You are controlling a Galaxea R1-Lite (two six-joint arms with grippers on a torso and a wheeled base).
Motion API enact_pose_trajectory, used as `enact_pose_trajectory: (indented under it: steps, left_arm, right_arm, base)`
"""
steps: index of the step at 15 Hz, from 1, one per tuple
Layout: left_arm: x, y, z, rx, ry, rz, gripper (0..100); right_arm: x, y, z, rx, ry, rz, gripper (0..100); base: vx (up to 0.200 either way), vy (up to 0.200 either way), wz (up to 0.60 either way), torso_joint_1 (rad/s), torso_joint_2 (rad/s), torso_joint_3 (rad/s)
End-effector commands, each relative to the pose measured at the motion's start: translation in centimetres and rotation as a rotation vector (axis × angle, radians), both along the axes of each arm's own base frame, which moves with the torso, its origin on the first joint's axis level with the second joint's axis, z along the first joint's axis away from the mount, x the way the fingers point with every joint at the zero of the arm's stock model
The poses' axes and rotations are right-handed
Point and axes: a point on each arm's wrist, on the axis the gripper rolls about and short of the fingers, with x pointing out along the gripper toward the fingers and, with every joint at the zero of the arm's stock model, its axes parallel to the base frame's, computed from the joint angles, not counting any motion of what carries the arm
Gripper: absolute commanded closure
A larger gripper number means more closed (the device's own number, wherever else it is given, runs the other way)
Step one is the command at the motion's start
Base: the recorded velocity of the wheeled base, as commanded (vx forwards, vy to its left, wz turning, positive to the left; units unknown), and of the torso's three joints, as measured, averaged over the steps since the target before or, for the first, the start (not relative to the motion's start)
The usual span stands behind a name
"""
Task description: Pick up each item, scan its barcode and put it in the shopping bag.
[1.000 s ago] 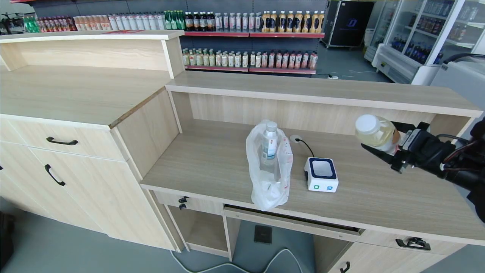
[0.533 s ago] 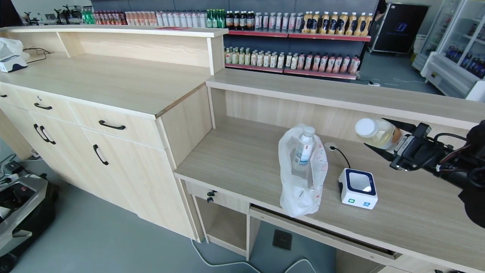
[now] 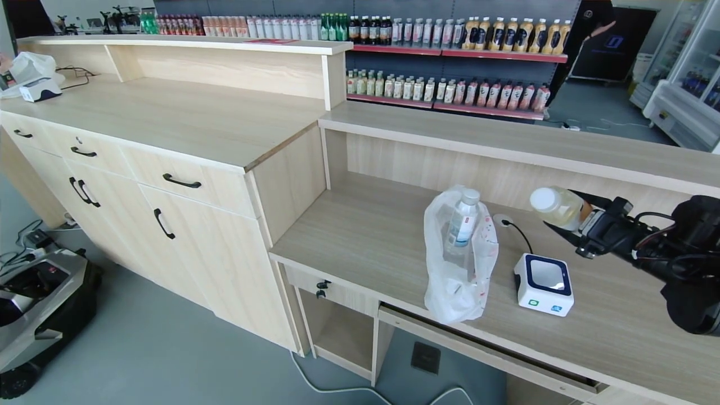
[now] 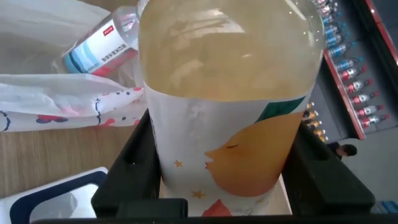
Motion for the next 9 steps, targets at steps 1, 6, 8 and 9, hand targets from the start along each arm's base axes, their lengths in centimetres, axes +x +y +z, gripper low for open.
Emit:
enact_pose_trajectory:
  steps: [1,6,8,9]
  left_arm:
    - [0.0,0.0,0.0,0.000,0.003,0.000,0]
    - [0.0,0.0,0.0,0.000,0.001,0.000,0]
    - [0.0,0.0,0.0,0.000,0.001,0.000,0]
    - [0.0,0.0,0.0,0.000,0.001,0.000,0]
  right_arm:
    - [0.6,-0.9,-1.6,0.013,0.042,-0.018,100]
    - [2.2,-1.5,-3.9,0.079,0.069,0.075,100]
    - [3.0,-1.8,-4.0,0.083,0.061,0.091,100]
    - [3.2,-1.9,-4.2,0.085,0.060,0.095,100]
  base:
    - [0.000,0.000,0.00,0.000,0.00,0.000]
    - [0.000,0.000,0.00,0.000,0.00,0.000]
    - [0.000,0.000,0.00,0.000,0.00,0.000]
    - [0.000,0.000,0.00,0.000,0.00,0.000]
